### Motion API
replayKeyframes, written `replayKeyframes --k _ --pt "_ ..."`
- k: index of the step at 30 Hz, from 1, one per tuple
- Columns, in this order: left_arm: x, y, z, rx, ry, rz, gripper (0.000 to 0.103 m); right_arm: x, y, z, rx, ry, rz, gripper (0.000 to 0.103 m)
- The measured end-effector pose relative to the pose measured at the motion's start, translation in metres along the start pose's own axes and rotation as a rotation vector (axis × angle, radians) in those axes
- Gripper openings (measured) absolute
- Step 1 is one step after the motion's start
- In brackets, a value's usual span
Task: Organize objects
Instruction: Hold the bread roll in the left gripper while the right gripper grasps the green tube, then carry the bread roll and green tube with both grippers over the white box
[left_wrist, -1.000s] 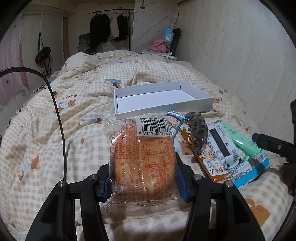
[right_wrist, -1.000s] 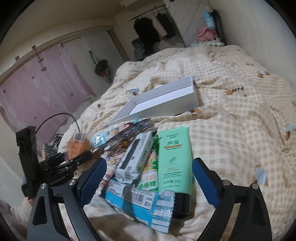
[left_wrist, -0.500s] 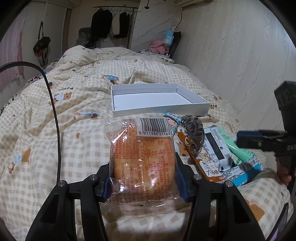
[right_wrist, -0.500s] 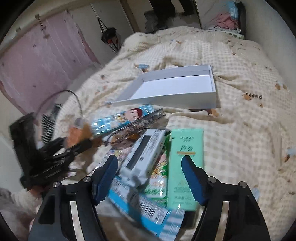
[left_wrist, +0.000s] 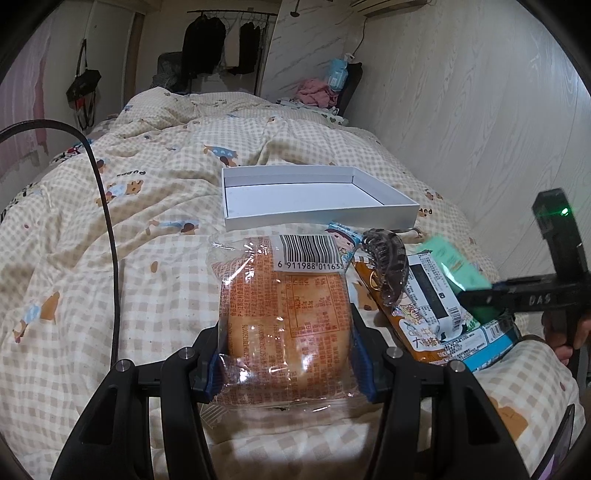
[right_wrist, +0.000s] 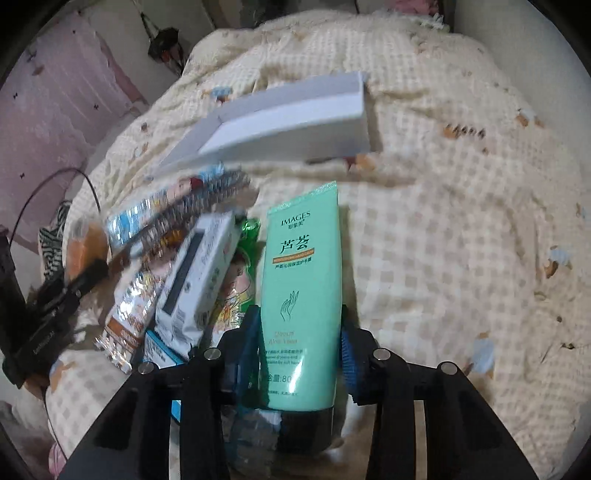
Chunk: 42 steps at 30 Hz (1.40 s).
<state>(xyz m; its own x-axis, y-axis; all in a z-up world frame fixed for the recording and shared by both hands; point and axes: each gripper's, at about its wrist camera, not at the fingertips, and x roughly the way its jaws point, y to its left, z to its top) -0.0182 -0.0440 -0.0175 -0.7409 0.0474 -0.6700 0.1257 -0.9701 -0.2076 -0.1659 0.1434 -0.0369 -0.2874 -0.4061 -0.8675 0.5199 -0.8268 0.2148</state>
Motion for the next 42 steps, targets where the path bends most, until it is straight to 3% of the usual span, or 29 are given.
replayKeyframes --k 4,10,15,28,37,42 --pt "0.0 -0.001 0.0 0.002 0.0 0.002 0.059 -0.028 -0.005 0.003 0.019 -0.096 0.013 0.041" --pt "0.0 0.0 -0.001 0.005 -0.002 0.007 0.059 -0.059 0.014 0.005 -0.028 -0.249 0.138 0.041" --pt "-0.001 0.001 0.0 0.002 -0.007 0.006 0.059 -0.067 0.042 -0.003 -0.081 -0.307 0.184 0.041" --pt "-0.001 0.0 0.0 -0.003 0.005 0.011 0.059 -0.046 0.031 -0.017 -0.008 -0.293 0.352 0.041" --pt "-0.001 0.001 0.001 -0.008 0.001 0.006 0.059 -0.04 0.026 -0.022 0.054 -0.275 0.39 0.041" --pt "-0.011 0.004 0.004 -0.025 -0.048 -0.013 0.059 -0.036 0.017 -0.024 0.106 -0.263 0.441 0.041"
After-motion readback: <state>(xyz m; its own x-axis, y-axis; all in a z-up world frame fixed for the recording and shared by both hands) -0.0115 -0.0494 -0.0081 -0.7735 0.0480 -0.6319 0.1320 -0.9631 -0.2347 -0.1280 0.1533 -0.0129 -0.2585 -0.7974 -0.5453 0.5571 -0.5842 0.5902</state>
